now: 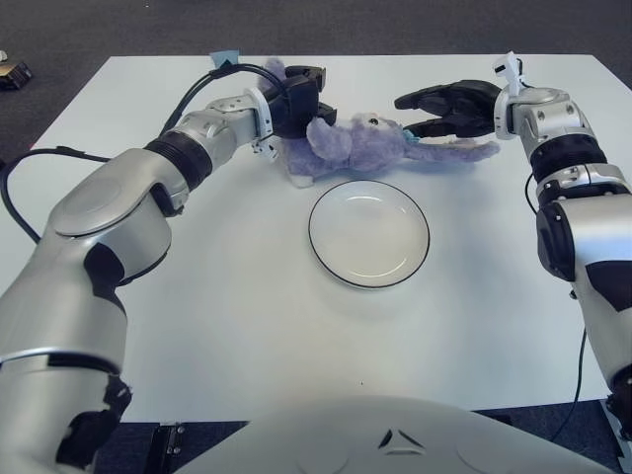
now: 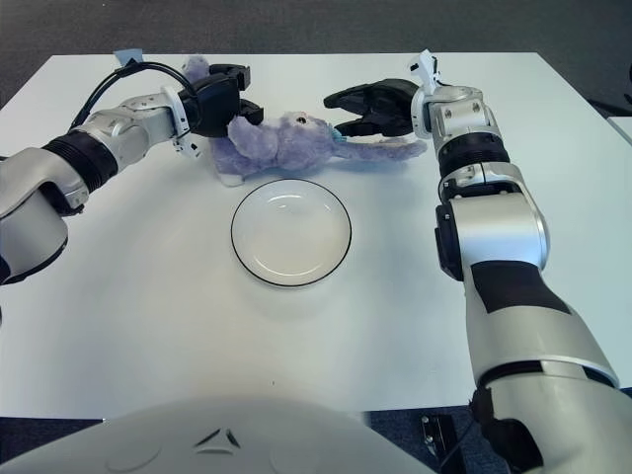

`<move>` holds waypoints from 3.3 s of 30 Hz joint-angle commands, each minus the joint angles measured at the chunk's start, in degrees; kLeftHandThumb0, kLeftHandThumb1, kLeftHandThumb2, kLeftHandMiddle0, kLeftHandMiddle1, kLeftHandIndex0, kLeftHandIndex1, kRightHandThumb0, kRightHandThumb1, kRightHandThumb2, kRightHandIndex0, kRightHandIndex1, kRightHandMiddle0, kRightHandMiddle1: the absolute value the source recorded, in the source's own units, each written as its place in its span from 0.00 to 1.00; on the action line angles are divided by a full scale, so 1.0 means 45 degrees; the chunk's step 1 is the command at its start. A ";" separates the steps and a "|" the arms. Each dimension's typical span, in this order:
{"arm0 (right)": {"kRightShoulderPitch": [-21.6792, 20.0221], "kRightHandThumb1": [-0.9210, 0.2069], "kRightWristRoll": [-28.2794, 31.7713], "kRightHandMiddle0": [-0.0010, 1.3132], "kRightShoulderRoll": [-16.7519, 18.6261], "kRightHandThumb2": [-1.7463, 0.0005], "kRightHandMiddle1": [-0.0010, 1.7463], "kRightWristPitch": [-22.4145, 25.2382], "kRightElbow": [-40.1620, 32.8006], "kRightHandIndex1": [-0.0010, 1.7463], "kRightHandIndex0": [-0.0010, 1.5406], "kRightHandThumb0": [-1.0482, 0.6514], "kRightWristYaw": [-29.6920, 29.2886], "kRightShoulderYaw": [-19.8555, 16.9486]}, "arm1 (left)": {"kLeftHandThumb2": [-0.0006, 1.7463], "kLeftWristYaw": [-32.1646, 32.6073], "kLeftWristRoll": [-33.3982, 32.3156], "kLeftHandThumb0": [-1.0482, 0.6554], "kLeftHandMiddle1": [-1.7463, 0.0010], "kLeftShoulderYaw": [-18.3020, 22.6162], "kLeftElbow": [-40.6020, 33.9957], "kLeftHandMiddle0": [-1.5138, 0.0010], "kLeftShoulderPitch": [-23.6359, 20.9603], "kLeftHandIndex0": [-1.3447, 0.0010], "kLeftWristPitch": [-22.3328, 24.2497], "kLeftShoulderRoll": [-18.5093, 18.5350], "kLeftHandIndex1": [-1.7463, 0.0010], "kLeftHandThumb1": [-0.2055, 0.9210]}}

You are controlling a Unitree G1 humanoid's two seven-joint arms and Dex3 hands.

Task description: Put the doll into the plate.

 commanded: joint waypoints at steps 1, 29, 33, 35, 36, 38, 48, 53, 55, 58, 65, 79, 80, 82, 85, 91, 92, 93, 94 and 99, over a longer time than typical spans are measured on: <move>-0.0229 0.02 -0.0280 0.30 0.0179 1.00 0.01 0.0002 0.0145 0.00 0.25 0.20 -0.0078 0.0110 | 0.39 -0.0093 0.0122 0.40 0.00 0.0173 -0.0231 0.40 0.0197 0.79 -0.0261 -0.0016 0.00 0.89; 0.0332 0.07 -0.1333 0.30 0.1057 1.00 0.00 -0.1235 0.0545 0.00 0.21 0.19 -0.0658 0.0702 | 0.41 0.0228 0.0271 0.40 0.00 0.0547 -0.0175 0.37 0.0351 0.78 -0.0072 -0.0399 0.00 0.87; 0.0339 0.07 -0.1676 0.30 0.1136 1.00 0.00 -0.1436 0.0586 0.00 0.18 0.18 -0.0565 0.1022 | 0.42 0.0285 0.0139 0.40 0.00 0.0756 -0.0155 0.37 0.0468 0.77 0.0002 -0.0512 0.00 0.85; 0.0348 0.07 -0.1805 0.30 0.1154 1.00 0.00 -0.1531 0.0592 0.00 0.16 0.18 -0.0549 0.1143 | 0.42 0.0310 0.0134 0.40 0.00 0.0822 -0.0143 0.36 0.0494 0.77 0.0003 -0.0541 0.00 0.85; 0.0351 0.07 -0.1874 0.29 0.1156 1.00 0.00 -0.1576 0.0589 0.00 0.16 0.17 -0.0554 0.1219 | 0.43 0.0317 0.0138 0.40 0.00 0.0852 -0.0151 0.36 0.0503 0.77 -0.0005 -0.0550 0.00 0.85; 0.0350 0.07 -0.2002 0.29 0.1158 1.00 0.00 -0.1642 0.0576 0.00 0.16 0.17 -0.0578 0.1360 | 0.43 0.0333 0.0147 0.40 0.00 0.0898 -0.0175 0.36 0.0512 0.77 -0.0028 -0.0552 0.00 0.84; 0.0334 0.08 -0.2136 0.29 0.1164 1.00 0.00 -0.1739 0.0601 0.00 0.15 0.17 -0.0610 0.1487 | 0.44 0.0362 0.0191 0.40 0.00 0.0978 -0.0191 0.35 0.0531 0.76 -0.0064 -0.0556 0.00 0.83; 0.0476 0.07 -0.3552 0.29 0.1043 1.00 0.00 -0.2890 0.0156 0.01 0.18 0.17 -0.0858 0.2971 | 0.44 0.0207 0.0217 0.40 0.00 0.0931 -0.0322 0.35 0.0394 0.76 -0.0352 -0.0516 0.00 0.83; 0.0507 0.07 -0.3773 0.29 0.1020 1.00 0.00 -0.3152 0.0031 0.01 0.19 0.17 -0.0714 0.3201 | 0.44 0.0146 0.0292 0.39 0.00 0.0877 -0.0326 0.34 0.0326 0.76 -0.0400 -0.0518 0.00 0.83; 0.0546 0.06 -0.4094 0.28 0.0901 1.00 0.00 -0.3672 -0.0173 0.01 0.20 0.16 -0.0306 0.3595 | 0.44 0.0114 0.0374 0.39 0.00 0.0838 -0.0325 0.34 0.0278 0.76 -0.0427 -0.0528 0.00 0.83; 0.0419 0.05 -0.4582 0.26 0.0647 1.00 0.00 -0.4839 -0.0319 0.00 0.19 0.15 0.1086 0.4346 | 0.44 0.0086 0.0445 0.39 0.00 0.0837 -0.0317 0.34 0.0264 0.76 -0.0412 -0.0577 0.00 0.83; 0.0304 0.04 -0.4938 0.25 0.0807 1.00 0.00 -0.5507 -0.0105 0.00 0.13 0.16 0.1552 0.4835 | 0.43 0.0095 0.0749 0.40 0.00 0.0812 -0.0235 0.33 0.0226 0.77 -0.0306 -0.0689 0.00 0.84; 0.0306 0.04 -0.4984 0.25 0.0811 1.00 0.00 -0.5780 -0.0052 0.00 0.13 0.16 0.1707 0.4922 | 0.43 0.0105 0.0770 0.40 0.00 0.0807 -0.0197 0.33 0.0219 0.77 -0.0282 -0.0716 0.00 0.84; 0.0302 0.04 -0.5022 0.24 0.0802 1.00 0.00 -0.6165 0.0036 0.00 0.13 0.16 0.1948 0.5016 | 0.43 0.0118 0.0795 0.40 0.00 0.0806 -0.0140 0.33 0.0214 0.77 -0.0248 -0.0758 0.00 0.84; 0.0277 0.04 -0.5045 0.24 0.0791 1.00 0.00 -0.6373 0.0133 0.00 0.13 0.16 0.2072 0.4997 | 0.43 0.0131 0.0813 0.40 0.00 0.0824 -0.0103 0.33 0.0218 0.77 -0.0236 -0.0788 0.00 0.84; 0.0111 0.04 -0.5055 0.24 0.0755 1.00 0.00 -0.6391 0.0254 0.00 0.14 0.16 0.2621 0.4985 | 0.42 0.0182 0.0786 0.40 0.00 0.0857 0.0063 0.33 0.0209 0.77 -0.0206 -0.0887 0.00 0.85; 0.0089 0.04 -0.5058 0.24 0.0756 1.00 0.00 -0.6360 0.0259 0.00 0.14 0.16 0.2676 0.4983 | 0.42 0.0187 0.0782 0.40 0.00 0.0858 0.0079 0.33 0.0207 0.77 -0.0205 -0.0896 0.00 0.85; 0.0080 0.04 -0.5061 0.24 0.0757 1.00 0.00 -0.6347 0.0261 0.00 0.14 0.16 0.2703 0.4980 | 0.42 0.0191 0.0780 0.40 0.00 0.0859 0.0091 0.33 0.0205 0.77 -0.0204 -0.0903 0.00 0.86; 0.0079 0.04 -0.5065 0.24 0.0757 1.00 0.00 -0.6347 0.0262 0.01 0.14 0.16 0.2712 0.4974 | 0.42 0.0196 0.0780 0.40 0.00 0.0859 0.0099 0.33 0.0204 0.77 -0.0203 -0.0907 0.00 0.86; -0.0044 0.05 -0.5067 0.30 0.0782 1.00 0.02 -0.5909 0.0192 0.01 0.22 0.18 0.2901 0.4943 | 0.41 0.0204 0.0646 0.40 0.00 0.0931 0.0200 0.32 0.0199 0.78 -0.0291 -0.0959 0.00 0.86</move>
